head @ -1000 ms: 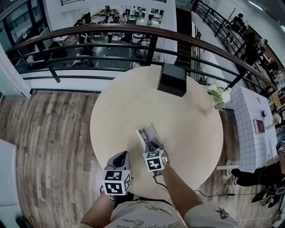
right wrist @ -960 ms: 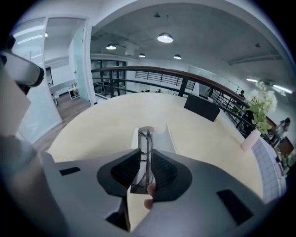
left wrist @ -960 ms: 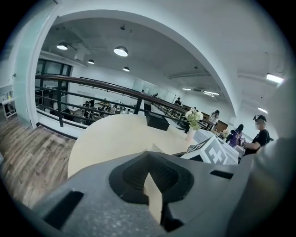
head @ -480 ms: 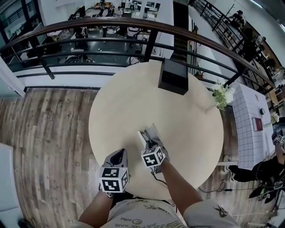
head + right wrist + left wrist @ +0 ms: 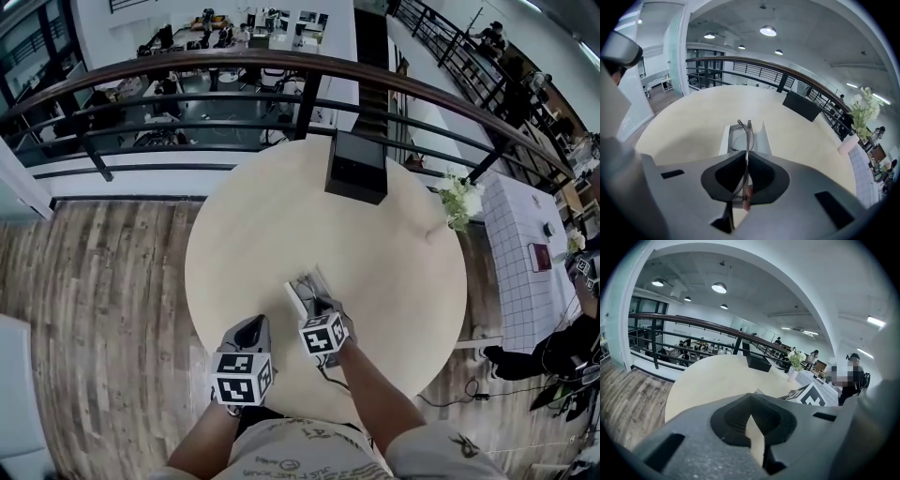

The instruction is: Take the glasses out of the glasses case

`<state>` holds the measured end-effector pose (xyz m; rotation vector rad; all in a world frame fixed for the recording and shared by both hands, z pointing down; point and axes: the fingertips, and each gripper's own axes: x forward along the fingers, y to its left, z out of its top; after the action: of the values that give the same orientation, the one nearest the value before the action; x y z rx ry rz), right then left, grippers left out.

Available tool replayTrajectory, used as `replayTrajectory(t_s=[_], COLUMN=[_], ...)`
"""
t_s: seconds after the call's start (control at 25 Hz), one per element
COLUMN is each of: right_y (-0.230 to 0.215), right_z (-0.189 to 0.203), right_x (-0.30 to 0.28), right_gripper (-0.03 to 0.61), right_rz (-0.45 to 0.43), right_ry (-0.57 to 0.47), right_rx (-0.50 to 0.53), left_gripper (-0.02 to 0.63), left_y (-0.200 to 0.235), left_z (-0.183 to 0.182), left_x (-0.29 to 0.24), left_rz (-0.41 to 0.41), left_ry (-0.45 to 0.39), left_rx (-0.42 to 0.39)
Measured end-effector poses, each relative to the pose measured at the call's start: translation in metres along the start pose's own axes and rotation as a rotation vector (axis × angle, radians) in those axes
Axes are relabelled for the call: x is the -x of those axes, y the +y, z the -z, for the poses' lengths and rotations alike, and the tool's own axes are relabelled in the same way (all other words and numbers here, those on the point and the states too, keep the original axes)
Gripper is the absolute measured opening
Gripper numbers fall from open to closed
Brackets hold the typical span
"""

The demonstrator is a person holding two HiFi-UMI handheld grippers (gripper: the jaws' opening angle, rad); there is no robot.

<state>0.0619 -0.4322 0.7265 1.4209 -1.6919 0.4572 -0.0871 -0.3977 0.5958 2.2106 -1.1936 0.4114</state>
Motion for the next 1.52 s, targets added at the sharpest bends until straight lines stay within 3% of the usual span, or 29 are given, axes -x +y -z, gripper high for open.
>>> replayTrajectory(t_s=[0.2,0.6,0.96,1.16,1.32,1.52], right_y=[0.015,-0.009,-0.054,-0.062,-0.106,-0.120], right_z=[-0.025,-0.059,-0.081,-0.105,-0.085,-0.062], right_x=[0.036,0.093,0.188,0.271,0.297,0.310], right_gripper=[0.028,0.028,0.026,0.026,0.026,0.026], right_rz=[0.008,0.001,-0.029,0.024,0.109,0.154], right_ry=[-0.086,-0.331,-0.553,-0.706,-0.797,-0.820], right_rx=[-0.029,-0.092,-0.337,-0.402,-0.393,-0.411], left_gripper=[0.006,0.006,0.006,0.006,0.006,0.006], left_y=[-0.001,-0.032,-0.077,-0.097,-0.143,-0.169], left_z=[-0.013,-0.025,-0.059,-0.085,-0.084,-0.087], left_x=[0.031,0.024,0.041,0.073,0.050,0.045], left_rz=[0.007,-0.023,-0.014,0.026,0.080,0.120], left_ry=[-0.015,-0.064,-0.157,-0.212,-0.239,-0.264], left_rx=[-0.028,-0.073,-0.134,-0.176,-0.177,-0.209])
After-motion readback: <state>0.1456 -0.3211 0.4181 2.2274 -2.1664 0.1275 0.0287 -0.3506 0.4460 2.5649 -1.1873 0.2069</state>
